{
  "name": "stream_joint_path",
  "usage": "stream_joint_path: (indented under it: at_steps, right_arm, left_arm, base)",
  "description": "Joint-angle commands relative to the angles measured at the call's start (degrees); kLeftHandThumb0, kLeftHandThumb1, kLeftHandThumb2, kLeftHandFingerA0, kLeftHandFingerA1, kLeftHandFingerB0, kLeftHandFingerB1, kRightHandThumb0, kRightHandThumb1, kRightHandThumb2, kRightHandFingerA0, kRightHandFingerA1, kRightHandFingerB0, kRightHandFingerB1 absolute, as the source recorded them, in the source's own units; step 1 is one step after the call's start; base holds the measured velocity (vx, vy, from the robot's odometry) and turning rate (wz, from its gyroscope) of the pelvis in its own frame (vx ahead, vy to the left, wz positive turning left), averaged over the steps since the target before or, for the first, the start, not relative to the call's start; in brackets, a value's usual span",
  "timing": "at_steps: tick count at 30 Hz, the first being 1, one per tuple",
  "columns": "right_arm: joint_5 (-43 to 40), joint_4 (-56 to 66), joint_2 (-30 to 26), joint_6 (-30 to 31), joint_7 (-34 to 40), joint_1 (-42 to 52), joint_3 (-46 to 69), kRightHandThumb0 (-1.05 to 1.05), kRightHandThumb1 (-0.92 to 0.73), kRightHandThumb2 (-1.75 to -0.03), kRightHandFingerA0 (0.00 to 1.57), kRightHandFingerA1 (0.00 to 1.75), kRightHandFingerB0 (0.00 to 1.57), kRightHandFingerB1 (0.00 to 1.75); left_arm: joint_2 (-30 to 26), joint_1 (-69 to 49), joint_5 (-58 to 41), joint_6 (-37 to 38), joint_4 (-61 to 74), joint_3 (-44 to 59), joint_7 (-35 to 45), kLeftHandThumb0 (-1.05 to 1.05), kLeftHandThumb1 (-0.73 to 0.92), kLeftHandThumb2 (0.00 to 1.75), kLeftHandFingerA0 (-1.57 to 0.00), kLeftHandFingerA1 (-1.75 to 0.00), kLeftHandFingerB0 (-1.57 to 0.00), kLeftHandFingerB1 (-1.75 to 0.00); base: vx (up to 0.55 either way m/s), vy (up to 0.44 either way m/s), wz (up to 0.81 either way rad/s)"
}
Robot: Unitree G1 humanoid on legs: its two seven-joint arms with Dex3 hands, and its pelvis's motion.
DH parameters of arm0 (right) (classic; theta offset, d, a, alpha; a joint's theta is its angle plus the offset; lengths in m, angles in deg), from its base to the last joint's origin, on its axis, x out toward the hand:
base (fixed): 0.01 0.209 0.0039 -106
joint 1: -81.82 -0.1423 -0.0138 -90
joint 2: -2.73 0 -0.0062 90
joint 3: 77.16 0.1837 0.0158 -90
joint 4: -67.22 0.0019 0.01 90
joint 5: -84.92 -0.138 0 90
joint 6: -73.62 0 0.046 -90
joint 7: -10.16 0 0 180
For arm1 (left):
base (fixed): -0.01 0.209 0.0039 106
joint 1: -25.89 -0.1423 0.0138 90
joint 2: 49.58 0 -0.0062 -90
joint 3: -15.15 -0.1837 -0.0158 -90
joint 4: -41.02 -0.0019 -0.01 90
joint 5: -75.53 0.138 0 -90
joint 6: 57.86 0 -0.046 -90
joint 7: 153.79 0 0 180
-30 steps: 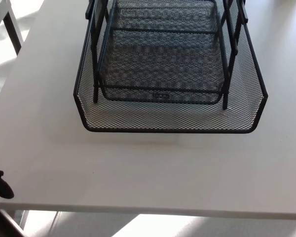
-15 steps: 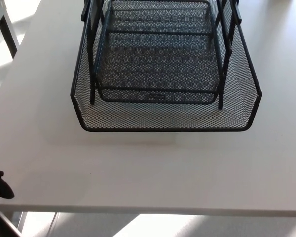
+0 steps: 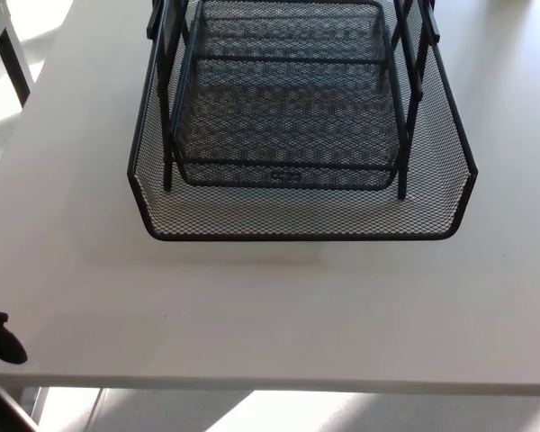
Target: The robot uses its right hand to grab the drawer kept on the middle of the desk and pull it out towards the robot
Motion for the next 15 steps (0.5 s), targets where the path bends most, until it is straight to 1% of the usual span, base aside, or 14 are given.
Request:
stream_joint_path:
  at_steps: [1, 2, 3, 4, 5, 6, 7, 9, 10, 11, 12, 13, 14, 15]
  right_arm:
    - [-7.51, 0.87, 0.10, 4.81, -16.95, 0.17, -0.89, -0.41, -0.72, -0.62, 0.57, 0.62, 0.23, 0.28]
    - [-7.77, 0.48, 0.28, 5.24, -17.07, -0.16, -0.81, -0.49, -0.78, -0.64, 0.55, 0.48, 0.22, 0.28]
    - [-8.08, -0.15, 0.58, 5.84, -17.20, -0.66, -0.66, -0.49, -0.78, -0.64, 0.55, 0.48, 0.22, 0.28]
    - [-8.49, -0.11, 0.45, 5.47, -17.84, -0.57, -0.61, -0.48, -0.74, -0.62, 0.55, 0.56, 0.22, 0.28]
    - [-7.45, 0.07, 0.15, 7.07, -18.59, -1.06, -1.50, -0.47, -0.77, -0.62, 0.52, 0.49, 0.21, 0.27]
    - [-7.42, -0.11, 0.26, 7.45, -18.49, -1.34, -1.61, -0.47, -0.79, -0.64, 0.54, 0.52, 0.21, 0.28]
    - [-7.31, 0.13, 0.32, 7.11, -17.62, -1.05, -1.63, -0.39, -0.72, -0.62, 0.57, 0.73, 0.23, 0.28]
    - [-7.23, 0.57, 0.35, 6.62, -16.37, -0.58, -1.73, -0.39, -0.72, -0.62, 0.57, 0.73, 0.23, 0.28]
    - [-5.23, -0.11, -0.81, 2.65, -13.65, 0.43, -3.21, -0.36, -0.61, -0.58, 0.52, 0.75, 0.22, 0.29]
    - [-5.10, -0.15, -0.98, 2.26, -13.35, 0.55, -3.47, -0.36, -0.61, -0.58, 0.52, 0.75, 0.22, 0.29]
    - [-5.94, 0.11, -0.82, 3.49, -14.28, 0.33, -3.30, -0.38, -0.66, -0.61, 0.50, 0.82, 0.20, 0.29]
    - [-7.06, 0.51, -0.52, 5.32, -15.71, 0.02, -2.89, -0.38, -0.66, -0.61, 0.50, 0.82, 0.20, 0.29]
    - [-8.10, 0.26, -0.36, 4.83, -15.83, -0.48, -2.33, -0.34, -0.66, -0.60, 0.55, 0.85, 0.22, 0.29]
    - [-8.10, 0.26, -0.36, 4.83, -15.83, -0.48, -2.33, -0.34, -0.66, -0.60, 0.55, 0.85, 0.22, 0.29]
  left_arm:
    - [0.53, -0.82, 0.34, 0.41, 0.07, 0.64, -0.90, -0.27, 0.57, 0.57, -0.80, -0.87, -0.81, -0.59]
    - [0.56, -0.81, 0.34, 0.36, 0.09, 0.65, -0.91, -0.28, 0.56, 0.57, -0.80, -0.88, -0.82, -0.60]
    - [0.61, -0.79, 0.35, 0.29, 0.12, 0.67, -0.93, -0.28, 0.56, 0.57, -0.80, -0.88, -0.82, -0.60]
    - [0.61, -0.66, 0.79, 0.84, -0.28, 0.61, -1.47, -0.28, 0.56, 0.57, -0.81, -0.88, -0.82, -0.59]
    - [0.45, -0.87, 0.84, -0.27, 0.23, 0.61, -0.85, -0.29, 0.58, 0.57, -0.79, -0.88, -0.80, -0.58]
    - [0.60, -0.81, 0.63, 0.32, -0.05, 0.67, -1.14, -0.27, 0.56, 0.57, -0.81, -0.88, -0.81, -0.57]
    - [0.61, -0.73, 0.58, 0.54, -0.23, 0.64, -1.18, -0.27, 0.56, 0.57, -0.81, -0.88, -0.82, -0.59]
    - [0.60, -0.62, 0.54, 0.77, -0.46, 0.59, -1.19, -0.27, 0.56, 0.57, -0.81, -0.88, -0.82, -0.59]
    - [0.57, -0.86, 0.72, 0.33, 0.08, 0.70, -1.12, -0.28, 0.57, 0.57, -0.80, -0.88, -0.81, -0.60]
    - [0.57, -0.89, 0.74, 0.28, 0.14, 0.71, -1.11, -0.28, 0.57, 0.57, -0.80, -0.88, -0.81, -0.60]
    - [0.60, -0.94, 0.79, 0.13, 0.27, 0.76, -1.13, -0.29, 0.57, 0.57, -0.80, -0.89, -0.82, -0.59]
    - [0.64, -1.02, 0.87, -0.09, 0.46, 0.83, -1.15, -0.29, 0.57, 0.57, -0.80, -0.89, -0.82, -0.59]
    - [0.74, -0.74, 0.64, 0.10, 0.03, 0.91, -1.30, -0.28, 0.56, 0.57, -0.80, -0.88, -0.82, -0.60]
    - [0.74, -0.74, 0.64, 0.10, 0.03, 0.91, -1.30, -0.28, 0.56, 0.57, -0.80, -0.88, -0.82, -0.60]
  base:
    - [0.00, 0.000, 0.00]
    - [0.00, 0.000, 0.00]
    - [0.00, 0.000, 0.00]
    - [0.00, 0.000, 0.00]
    - [0.00, 0.000, 0.00]
    - [0.00, 0.000, 0.00]
    - [0.00, 0.000, 0.00]
    - [0.00, 0.000, 0.00]
    - [0.00, 0.000, 0.00]
    - [0.00, 0.000, 0.00]
    - [0.00, 0.000, 0.00]
    - [0.00, 0.000, 0.00]
    - [0.00, 0.000, 0.00]
    - [0.00, 0.000, 0.00]
